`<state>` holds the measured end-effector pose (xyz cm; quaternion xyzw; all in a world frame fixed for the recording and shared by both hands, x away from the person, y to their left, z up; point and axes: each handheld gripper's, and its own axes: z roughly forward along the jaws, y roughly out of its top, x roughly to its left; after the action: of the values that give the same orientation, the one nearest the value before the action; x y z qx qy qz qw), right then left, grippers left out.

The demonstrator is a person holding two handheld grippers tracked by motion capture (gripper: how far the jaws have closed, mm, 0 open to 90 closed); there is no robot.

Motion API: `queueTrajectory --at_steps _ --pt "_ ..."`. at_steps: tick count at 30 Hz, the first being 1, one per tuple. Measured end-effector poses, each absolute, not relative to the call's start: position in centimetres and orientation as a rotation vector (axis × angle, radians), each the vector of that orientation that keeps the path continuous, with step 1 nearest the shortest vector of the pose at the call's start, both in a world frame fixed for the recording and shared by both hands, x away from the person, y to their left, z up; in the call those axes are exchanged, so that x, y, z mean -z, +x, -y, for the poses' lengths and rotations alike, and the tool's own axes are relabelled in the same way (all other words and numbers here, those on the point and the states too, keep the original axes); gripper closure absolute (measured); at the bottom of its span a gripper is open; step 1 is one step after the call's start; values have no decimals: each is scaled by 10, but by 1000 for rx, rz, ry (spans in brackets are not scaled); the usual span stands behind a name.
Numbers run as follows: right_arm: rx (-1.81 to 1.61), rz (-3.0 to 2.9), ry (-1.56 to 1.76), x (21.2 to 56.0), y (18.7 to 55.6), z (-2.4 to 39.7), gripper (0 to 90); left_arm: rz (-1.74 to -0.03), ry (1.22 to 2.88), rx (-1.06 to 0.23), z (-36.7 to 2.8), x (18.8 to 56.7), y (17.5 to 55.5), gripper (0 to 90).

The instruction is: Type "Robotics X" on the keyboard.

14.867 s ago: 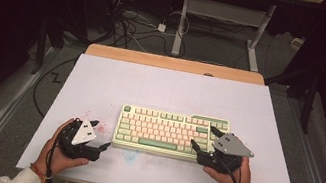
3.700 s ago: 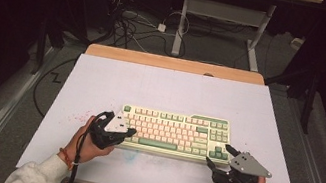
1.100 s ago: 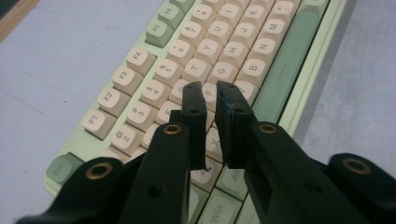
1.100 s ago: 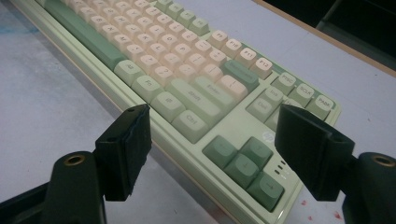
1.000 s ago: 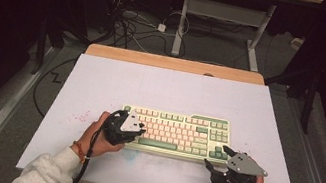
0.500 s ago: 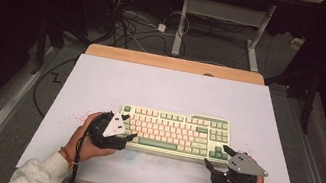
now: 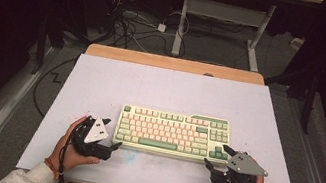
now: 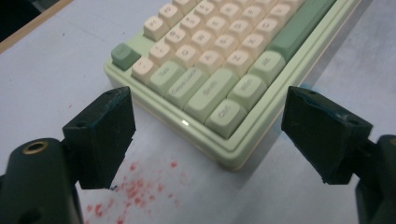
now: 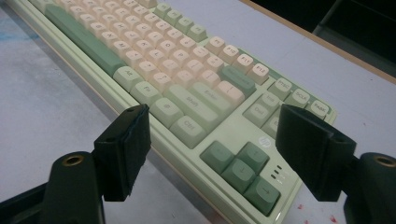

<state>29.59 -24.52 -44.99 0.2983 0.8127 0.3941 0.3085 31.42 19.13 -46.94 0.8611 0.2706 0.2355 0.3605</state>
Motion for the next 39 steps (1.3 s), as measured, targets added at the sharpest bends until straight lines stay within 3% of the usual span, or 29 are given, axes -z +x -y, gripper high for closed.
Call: queueTrajectory --at_steps 6,12,18,22,39 --pt "-1044 -2151 792 450 296 244 270 -727 2231 -559 -201 473 312 222" --pt "-1038 -2158 792 451 297 244 270 -757 2238 -551 -210 472 309 347" --pt "-1038 -2158 793 451 297 244 271 -774 2248 -512 -213 469 310 688" --pt "-1038 -2160 788 451 297 244 272 -745 2263 -472 -210 464 310 871" --pt "-1026 -2159 793 452 298 245 273 -663 2287 -436 -176 445 331 875"
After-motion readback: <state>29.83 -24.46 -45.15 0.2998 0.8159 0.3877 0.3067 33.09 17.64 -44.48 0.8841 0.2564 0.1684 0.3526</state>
